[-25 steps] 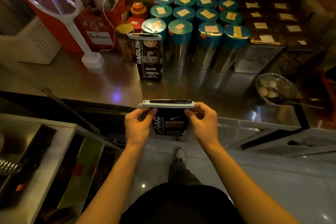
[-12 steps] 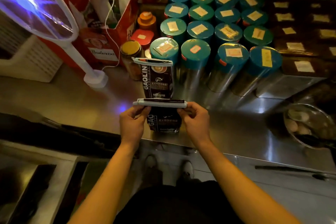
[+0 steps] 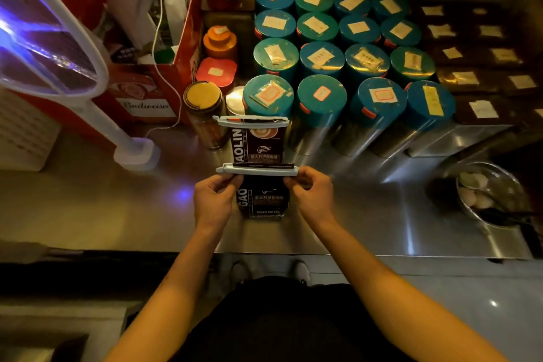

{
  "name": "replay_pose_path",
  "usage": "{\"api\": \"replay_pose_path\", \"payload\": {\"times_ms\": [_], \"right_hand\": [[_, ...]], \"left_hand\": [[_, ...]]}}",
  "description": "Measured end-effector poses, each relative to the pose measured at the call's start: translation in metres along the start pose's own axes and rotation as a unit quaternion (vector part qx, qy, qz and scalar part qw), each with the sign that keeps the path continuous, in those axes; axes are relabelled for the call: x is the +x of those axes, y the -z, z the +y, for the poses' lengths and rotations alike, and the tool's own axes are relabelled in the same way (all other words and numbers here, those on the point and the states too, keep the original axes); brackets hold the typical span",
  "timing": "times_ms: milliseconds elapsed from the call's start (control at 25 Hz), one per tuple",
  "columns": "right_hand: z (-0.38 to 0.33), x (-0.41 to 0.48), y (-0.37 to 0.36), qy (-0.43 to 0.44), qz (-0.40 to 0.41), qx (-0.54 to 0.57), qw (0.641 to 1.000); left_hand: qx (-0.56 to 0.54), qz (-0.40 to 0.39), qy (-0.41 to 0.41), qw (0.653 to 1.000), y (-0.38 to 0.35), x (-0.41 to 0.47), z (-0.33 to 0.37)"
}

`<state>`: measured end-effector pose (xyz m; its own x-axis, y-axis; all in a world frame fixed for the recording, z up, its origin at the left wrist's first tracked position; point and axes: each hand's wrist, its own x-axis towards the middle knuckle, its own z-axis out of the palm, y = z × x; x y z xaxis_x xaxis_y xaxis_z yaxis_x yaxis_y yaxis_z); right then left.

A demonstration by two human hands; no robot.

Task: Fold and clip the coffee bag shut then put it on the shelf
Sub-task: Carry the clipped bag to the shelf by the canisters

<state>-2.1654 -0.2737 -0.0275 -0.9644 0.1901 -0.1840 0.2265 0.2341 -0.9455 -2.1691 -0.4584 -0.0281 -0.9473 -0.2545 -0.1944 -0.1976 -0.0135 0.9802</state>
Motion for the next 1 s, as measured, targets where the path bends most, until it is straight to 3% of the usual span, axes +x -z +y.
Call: {"api": "replay_pose_path", "payload": {"times_ms": [360,1000], "right_hand": [[0.002,0.026,-0.014,-0.016,0.019,-0.009,1.000],[-0.002,0.041,-0.026,-0.037,0.025,-0.051,0.998]], "left_hand": [[-0.016,-0.028,0.024,0.999,0.004,0.035,-0.006],[0.062,-0.025,0.031,0.997,0.001,0.054,-0.012]]}}
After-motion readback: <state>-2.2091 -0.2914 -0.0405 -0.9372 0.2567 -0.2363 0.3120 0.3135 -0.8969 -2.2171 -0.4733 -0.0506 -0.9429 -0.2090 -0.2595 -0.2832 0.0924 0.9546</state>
